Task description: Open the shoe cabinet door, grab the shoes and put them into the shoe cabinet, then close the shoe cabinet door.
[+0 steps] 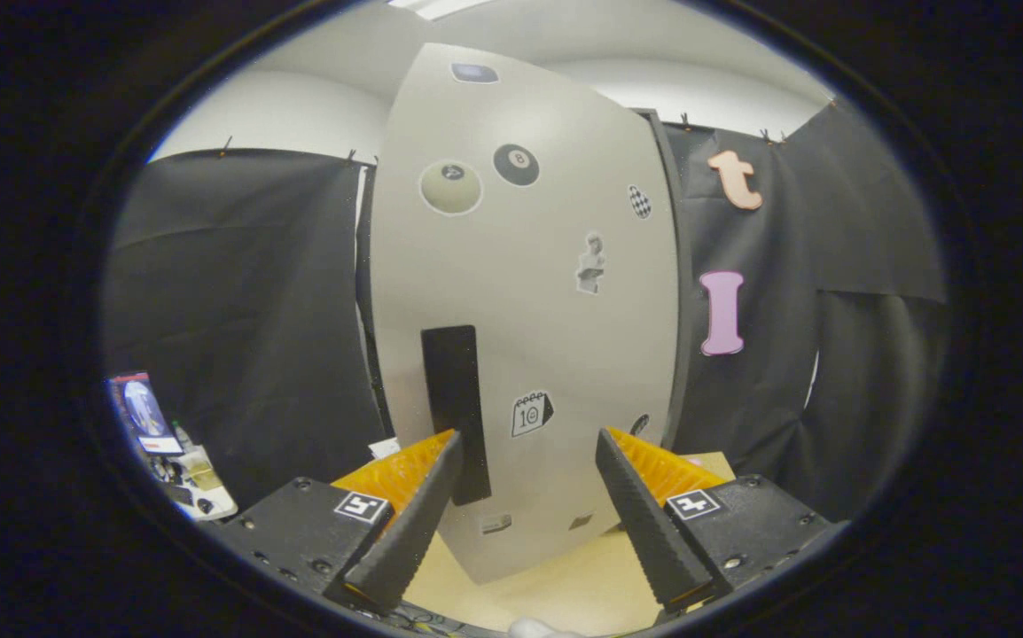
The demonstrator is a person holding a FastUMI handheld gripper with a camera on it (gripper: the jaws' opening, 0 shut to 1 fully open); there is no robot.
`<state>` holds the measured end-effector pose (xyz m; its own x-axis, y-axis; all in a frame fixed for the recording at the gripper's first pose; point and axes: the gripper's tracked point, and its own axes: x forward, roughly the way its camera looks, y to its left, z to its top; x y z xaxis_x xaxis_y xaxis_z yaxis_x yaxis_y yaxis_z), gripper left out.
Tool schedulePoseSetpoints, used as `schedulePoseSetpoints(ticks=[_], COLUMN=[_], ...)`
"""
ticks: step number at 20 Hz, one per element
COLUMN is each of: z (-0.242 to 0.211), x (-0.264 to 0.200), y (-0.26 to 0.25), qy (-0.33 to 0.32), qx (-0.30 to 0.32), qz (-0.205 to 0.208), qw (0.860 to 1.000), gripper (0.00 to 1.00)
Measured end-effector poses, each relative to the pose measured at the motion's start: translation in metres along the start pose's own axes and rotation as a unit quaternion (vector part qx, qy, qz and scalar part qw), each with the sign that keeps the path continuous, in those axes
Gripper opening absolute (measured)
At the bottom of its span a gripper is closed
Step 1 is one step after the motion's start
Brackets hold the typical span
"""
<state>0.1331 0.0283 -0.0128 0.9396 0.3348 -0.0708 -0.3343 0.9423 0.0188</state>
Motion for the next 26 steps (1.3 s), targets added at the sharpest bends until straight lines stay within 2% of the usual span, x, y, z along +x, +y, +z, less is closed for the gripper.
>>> schedulePoseSetpoints(ticks=[9,19,26], z=[0.0,0.026,0.025], x=[-0.011,-0.083,-0.131], y=[-0.001,-0.016,-0.026], qy=[-0.001,-0.02,-0.023], qx=[0.018,0.008,0.011], qz=[-0.049,-0.136,-0.176], qw=[0.999,0.991,0.984], gripper=[0.99,0.99,0.99])
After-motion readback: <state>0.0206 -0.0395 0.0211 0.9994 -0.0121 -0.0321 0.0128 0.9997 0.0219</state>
